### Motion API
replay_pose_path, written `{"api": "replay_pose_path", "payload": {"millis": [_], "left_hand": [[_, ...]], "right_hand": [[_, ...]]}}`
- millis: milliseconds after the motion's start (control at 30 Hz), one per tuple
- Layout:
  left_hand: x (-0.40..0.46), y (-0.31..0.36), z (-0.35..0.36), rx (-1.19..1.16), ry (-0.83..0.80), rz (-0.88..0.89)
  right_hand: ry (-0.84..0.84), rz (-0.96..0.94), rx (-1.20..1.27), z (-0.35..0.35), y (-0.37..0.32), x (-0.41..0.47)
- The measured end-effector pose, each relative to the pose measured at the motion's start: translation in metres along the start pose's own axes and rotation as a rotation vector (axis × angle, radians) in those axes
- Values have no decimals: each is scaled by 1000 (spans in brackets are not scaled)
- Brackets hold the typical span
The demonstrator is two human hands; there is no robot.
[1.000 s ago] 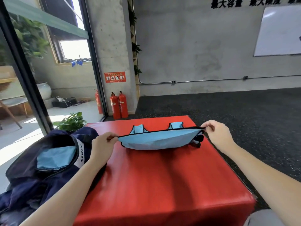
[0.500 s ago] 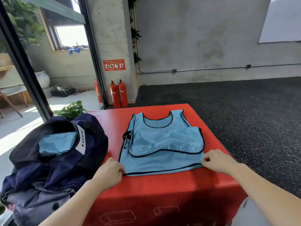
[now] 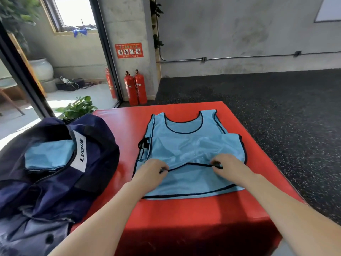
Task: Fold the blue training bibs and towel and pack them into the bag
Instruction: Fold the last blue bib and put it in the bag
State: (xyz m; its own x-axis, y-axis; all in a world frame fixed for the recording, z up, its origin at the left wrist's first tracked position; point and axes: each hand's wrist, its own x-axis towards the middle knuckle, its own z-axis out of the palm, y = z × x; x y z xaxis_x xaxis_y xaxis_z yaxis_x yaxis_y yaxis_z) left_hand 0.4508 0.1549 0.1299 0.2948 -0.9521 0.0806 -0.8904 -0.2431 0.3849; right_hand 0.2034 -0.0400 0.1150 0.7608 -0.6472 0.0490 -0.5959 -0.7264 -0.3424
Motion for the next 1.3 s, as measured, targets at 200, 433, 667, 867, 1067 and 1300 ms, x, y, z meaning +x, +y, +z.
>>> {"api": "replay_pose_path", "payload": {"millis": [200,433,667,867,1067,1300], "left_hand": [[23,-18,5,20,-39,39],[34,-33,5,66,-49,26],[31,-33,1,-16,-13,-6],[20,-32,-8,-2,111,-22],[6,-34,-14,6,147,-24],[-9,-51,-23,-37,163,-10]], "right_hand": [[-50,-44,-34,5,8,28],[-52,-74,-117,3,13,38],[-39,-44,-37,2,14,33],[39,24,276,-5,8,21],[26,-65,160,-8,2,6],[134,-66,18,-16,18,-17]]}}
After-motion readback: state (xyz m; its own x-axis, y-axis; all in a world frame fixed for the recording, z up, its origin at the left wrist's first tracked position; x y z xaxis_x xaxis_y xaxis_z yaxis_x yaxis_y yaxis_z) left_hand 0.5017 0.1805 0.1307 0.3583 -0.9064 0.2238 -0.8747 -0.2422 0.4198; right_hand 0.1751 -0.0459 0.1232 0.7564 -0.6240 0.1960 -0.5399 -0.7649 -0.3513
